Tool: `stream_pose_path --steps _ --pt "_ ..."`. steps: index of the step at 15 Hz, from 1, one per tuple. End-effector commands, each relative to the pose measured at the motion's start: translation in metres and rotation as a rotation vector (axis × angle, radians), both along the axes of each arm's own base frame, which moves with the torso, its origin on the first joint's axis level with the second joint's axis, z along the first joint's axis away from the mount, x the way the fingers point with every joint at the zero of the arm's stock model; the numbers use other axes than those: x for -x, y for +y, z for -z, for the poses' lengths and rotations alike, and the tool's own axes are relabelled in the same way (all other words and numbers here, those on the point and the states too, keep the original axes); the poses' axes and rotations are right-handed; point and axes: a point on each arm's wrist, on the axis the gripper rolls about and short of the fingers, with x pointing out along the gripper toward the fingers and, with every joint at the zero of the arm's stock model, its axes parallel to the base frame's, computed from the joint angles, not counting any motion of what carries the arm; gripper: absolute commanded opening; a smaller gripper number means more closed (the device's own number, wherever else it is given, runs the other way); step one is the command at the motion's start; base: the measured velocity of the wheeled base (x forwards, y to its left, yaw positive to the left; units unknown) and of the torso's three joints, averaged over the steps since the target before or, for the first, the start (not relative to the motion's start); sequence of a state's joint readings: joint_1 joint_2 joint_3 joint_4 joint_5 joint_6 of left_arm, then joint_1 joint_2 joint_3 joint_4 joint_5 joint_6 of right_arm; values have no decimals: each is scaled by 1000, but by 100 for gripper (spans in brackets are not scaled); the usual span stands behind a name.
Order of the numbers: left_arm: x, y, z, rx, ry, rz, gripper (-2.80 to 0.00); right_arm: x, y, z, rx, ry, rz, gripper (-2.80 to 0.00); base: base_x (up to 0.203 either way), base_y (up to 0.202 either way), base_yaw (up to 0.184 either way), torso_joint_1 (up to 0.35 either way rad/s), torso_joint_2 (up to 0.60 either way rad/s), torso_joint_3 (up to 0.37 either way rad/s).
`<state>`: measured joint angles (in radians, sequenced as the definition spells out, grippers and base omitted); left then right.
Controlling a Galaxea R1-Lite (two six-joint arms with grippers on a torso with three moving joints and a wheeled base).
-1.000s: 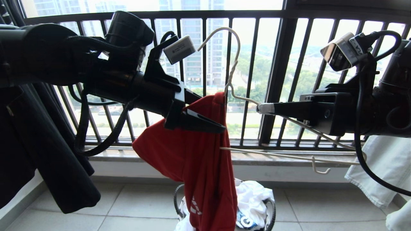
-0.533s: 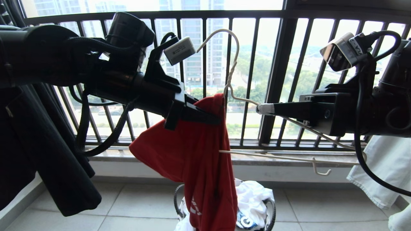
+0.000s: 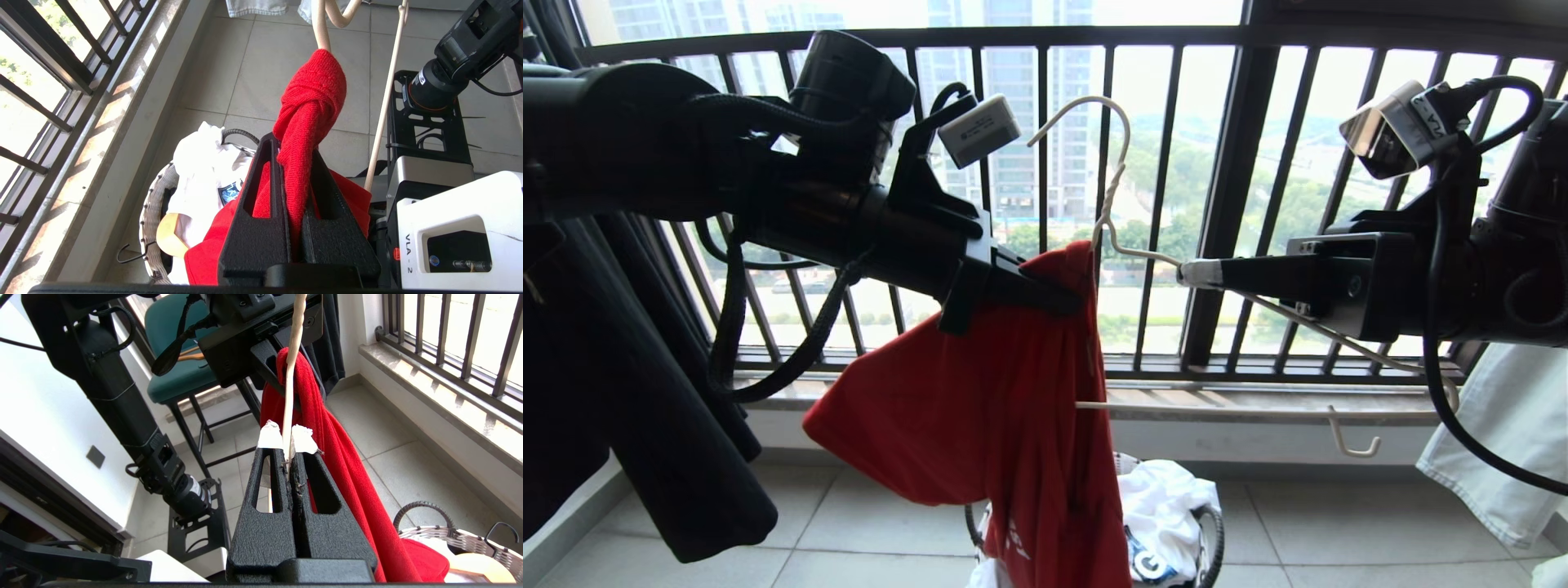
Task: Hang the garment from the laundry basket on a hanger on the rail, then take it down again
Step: Hang the clothes on the clothes rack
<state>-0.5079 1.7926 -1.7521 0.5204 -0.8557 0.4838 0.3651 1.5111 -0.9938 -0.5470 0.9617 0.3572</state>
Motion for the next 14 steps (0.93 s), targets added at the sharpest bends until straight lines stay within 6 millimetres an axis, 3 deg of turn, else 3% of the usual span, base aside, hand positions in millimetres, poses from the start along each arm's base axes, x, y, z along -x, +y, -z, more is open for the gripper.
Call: stream_pose_path --steps 1,2,8,14 --pt "1 1 -2 4 -5 5 -280 0 0 0 -1 -2 -5 -280 0 0 0 0 0 0" --pt "1 1 -2 4 -5 5 -280 0 0 0 -1 -2 -3 0 0 0 0 0 0 0" --pt "6 4 -7 5 -2 -14 -280 -2 -2 -1 -1 -11 12 0 0 0 0 0 0 0" --pt "20 14 -24 0 -11 -134 -280 -12 -46 -31 -54 -40 184 0 0 0 0 0 0 0"
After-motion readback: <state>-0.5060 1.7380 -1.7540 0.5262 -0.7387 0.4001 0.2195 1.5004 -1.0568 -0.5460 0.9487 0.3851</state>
